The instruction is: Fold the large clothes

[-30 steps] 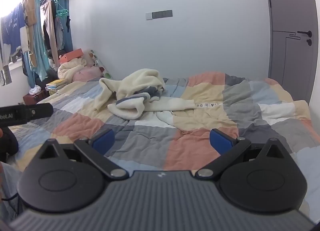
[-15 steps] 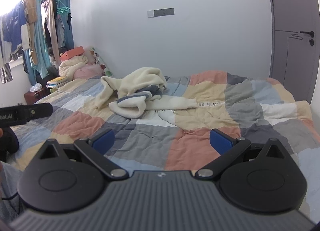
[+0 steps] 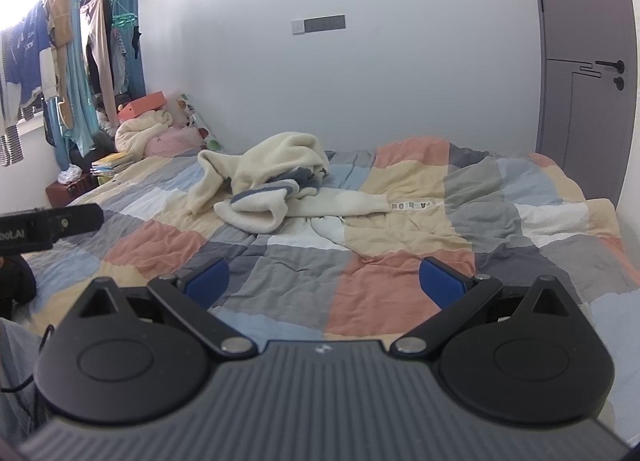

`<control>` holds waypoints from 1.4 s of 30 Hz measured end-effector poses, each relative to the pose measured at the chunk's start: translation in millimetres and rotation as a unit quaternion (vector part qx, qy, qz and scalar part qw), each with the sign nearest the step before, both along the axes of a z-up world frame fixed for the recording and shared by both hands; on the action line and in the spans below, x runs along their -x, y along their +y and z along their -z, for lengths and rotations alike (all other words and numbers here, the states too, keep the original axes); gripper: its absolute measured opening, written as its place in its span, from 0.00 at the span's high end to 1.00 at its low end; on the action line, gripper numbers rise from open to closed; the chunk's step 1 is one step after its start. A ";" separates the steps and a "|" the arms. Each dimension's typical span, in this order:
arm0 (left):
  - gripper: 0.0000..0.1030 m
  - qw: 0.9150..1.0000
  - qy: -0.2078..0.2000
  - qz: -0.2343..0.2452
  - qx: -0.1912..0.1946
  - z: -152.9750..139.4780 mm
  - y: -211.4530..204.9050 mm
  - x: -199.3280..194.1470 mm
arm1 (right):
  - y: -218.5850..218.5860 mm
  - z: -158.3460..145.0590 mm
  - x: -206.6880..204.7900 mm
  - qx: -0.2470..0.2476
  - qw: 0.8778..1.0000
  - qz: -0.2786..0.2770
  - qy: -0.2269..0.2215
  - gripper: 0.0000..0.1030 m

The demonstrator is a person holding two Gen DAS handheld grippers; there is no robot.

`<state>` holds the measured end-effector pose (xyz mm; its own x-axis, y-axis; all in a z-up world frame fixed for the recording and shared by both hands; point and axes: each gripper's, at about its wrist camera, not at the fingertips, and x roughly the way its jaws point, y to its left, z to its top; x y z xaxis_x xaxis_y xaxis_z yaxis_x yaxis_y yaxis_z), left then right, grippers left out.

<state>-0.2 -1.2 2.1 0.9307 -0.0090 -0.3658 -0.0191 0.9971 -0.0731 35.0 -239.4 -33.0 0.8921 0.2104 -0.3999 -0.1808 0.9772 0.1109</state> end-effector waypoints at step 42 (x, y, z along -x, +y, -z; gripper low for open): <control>0.00 0.998 -0.001 0.006 0.069 11.9 22.8 -33.6 | 19.0 -1.8 -13.7 0.008 1.000 -0.023 0.001 0.00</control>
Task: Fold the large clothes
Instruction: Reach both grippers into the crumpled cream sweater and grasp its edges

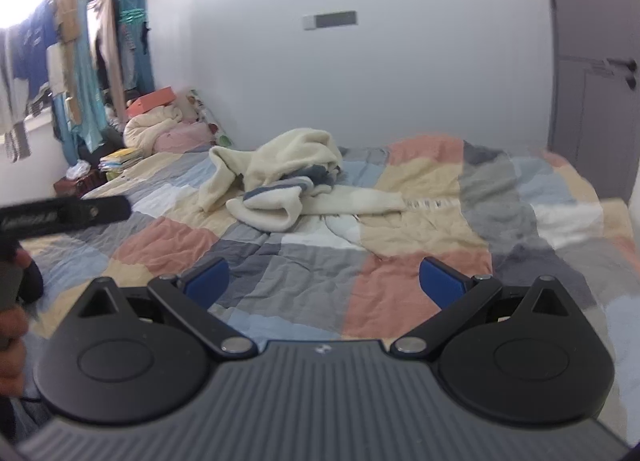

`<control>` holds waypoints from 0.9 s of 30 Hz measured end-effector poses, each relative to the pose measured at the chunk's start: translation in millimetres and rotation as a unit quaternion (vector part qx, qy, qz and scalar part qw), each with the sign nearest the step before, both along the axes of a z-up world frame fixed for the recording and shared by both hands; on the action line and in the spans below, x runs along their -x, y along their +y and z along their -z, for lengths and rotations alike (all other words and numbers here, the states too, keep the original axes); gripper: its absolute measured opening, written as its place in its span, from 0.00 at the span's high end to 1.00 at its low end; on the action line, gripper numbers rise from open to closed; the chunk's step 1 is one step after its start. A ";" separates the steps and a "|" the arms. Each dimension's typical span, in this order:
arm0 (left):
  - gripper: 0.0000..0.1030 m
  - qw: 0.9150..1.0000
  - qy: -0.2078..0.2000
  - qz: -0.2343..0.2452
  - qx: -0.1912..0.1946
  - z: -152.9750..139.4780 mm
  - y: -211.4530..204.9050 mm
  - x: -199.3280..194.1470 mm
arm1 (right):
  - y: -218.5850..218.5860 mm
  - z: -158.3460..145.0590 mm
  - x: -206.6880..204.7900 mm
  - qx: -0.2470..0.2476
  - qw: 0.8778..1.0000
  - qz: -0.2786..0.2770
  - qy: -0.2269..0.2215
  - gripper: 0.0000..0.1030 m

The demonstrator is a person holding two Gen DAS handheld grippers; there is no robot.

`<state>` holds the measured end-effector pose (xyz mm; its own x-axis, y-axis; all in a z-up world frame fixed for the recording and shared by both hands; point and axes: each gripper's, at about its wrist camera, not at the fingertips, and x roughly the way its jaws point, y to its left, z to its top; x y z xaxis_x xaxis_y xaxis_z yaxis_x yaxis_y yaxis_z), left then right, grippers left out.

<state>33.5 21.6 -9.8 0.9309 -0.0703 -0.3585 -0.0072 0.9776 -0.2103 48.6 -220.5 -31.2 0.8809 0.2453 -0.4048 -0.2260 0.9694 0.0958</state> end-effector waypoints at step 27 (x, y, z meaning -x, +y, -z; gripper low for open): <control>0.00 0.967 0.067 -0.021 0.244 61.2 142.1 -307.7 | 72.1 26.3 -306.3 -0.044 0.994 -0.094 0.033 0.31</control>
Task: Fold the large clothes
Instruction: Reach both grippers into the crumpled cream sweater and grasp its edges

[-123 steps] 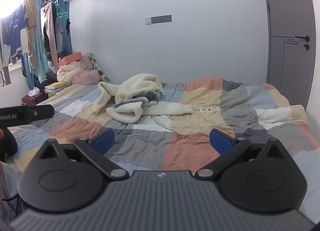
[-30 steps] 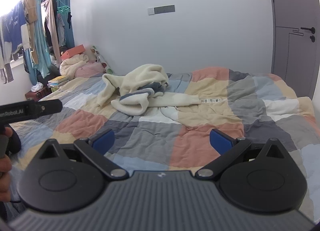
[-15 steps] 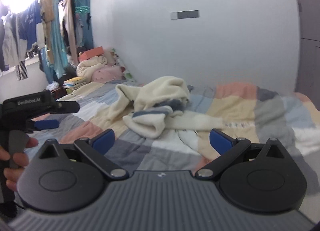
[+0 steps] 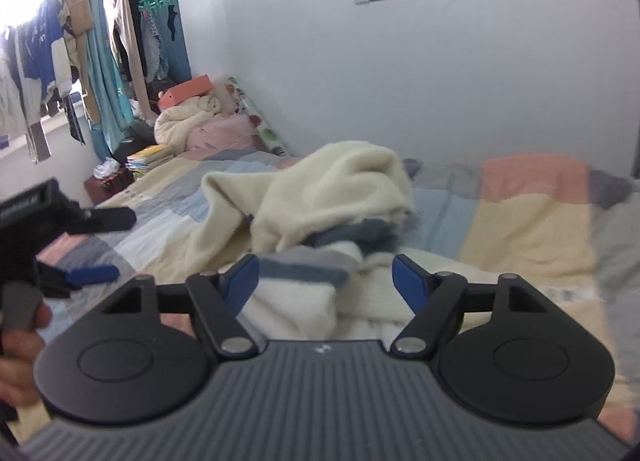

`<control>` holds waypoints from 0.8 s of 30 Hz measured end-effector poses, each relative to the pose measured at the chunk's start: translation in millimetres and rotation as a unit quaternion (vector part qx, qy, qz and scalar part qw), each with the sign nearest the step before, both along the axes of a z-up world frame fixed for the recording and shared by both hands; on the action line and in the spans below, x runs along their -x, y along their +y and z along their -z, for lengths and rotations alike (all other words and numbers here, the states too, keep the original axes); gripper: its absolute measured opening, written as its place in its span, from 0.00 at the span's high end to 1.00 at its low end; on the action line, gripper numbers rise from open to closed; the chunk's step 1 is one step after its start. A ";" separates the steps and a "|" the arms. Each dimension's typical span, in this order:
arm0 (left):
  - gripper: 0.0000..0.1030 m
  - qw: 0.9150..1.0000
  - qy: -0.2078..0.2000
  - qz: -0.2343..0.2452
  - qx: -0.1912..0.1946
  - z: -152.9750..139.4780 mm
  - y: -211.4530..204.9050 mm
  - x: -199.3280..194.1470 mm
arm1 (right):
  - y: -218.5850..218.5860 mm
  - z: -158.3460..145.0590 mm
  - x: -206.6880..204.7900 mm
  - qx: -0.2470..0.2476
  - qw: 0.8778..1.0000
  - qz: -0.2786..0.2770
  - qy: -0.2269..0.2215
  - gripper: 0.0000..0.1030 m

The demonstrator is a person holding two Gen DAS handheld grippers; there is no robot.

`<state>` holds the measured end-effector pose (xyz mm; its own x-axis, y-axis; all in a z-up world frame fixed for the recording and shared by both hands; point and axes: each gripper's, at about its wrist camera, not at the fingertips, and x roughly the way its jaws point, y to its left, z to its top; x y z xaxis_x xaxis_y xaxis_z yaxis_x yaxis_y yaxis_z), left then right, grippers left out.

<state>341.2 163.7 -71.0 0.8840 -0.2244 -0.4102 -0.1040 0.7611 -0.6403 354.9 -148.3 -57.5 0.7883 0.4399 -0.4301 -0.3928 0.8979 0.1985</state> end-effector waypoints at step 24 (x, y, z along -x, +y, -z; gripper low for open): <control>0.12 0.996 0.007 -0.010 0.092 106.5 48.3 -55.1 | 91.1 102.1 -181.0 -0.176 0.977 0.010 0.117 0.72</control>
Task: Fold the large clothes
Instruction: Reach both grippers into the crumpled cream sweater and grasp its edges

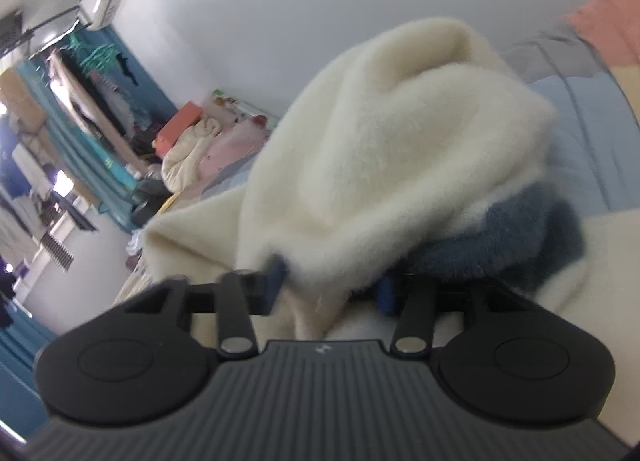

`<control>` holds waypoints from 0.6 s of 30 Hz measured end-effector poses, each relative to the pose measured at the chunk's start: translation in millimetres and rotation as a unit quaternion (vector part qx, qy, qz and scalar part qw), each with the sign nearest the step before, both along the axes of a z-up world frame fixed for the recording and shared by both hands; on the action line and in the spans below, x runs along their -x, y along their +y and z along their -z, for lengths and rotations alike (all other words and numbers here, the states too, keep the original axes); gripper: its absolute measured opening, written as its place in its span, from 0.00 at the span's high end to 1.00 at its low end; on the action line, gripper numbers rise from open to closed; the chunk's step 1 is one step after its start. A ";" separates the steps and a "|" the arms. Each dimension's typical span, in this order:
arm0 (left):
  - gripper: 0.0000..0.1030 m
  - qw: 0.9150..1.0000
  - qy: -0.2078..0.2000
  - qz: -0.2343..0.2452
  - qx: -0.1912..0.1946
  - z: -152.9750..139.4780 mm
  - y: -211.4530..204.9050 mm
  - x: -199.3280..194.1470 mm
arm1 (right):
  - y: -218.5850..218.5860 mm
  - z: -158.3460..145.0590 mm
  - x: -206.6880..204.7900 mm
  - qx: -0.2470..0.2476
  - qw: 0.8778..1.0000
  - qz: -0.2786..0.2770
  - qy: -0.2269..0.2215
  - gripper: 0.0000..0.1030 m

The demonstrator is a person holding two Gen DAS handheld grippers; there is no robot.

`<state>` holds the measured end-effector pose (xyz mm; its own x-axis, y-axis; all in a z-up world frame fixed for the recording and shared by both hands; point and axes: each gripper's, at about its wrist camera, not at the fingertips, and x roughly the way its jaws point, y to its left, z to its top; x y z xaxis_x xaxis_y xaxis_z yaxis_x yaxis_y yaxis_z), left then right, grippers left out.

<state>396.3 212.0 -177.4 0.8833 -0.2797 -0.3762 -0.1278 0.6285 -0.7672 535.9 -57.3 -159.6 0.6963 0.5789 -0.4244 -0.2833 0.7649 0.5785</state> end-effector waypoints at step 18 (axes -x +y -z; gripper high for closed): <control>0.12 0.999 -0.038 0.015 -0.025 -43.0 -21.6 79.0 | -82.3 -77.9 142.0 0.061 0.995 0.005 -0.078 0.82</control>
<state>317.3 190.4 -134.4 0.9015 -0.2888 -0.3222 -0.0511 0.6683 -0.7421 393.9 -139.5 -81.7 0.7647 0.5226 -0.3770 -0.3549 0.8298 0.4306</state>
